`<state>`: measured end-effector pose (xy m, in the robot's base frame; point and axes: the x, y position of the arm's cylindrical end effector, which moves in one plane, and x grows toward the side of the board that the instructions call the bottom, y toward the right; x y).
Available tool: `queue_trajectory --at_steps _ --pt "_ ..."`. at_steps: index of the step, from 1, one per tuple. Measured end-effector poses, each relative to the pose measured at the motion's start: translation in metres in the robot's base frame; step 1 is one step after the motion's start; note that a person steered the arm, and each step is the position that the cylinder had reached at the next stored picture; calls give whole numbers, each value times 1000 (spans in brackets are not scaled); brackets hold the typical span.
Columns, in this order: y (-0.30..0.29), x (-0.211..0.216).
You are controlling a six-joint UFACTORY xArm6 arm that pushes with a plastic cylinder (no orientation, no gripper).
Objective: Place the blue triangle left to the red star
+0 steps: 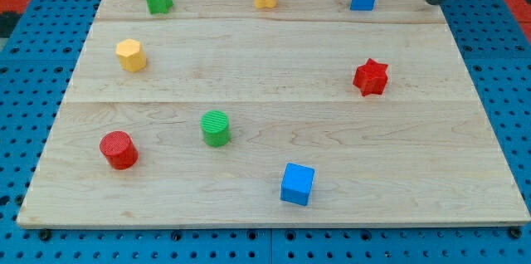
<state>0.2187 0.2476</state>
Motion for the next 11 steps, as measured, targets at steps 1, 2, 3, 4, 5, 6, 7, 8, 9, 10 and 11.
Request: queue_trajectory --at_steps 1,2,3,4,5,6,7,8,9,10,11 --pt "-89 -9" --pt "-134 -3" --pt "-207 73" --pt "-235 126" --pt "-234 78" --pt "-186 55" --pt "-192 144" --pt "-238 217" --pt "-245 206" --pt "-226 161" --pt "-209 167"
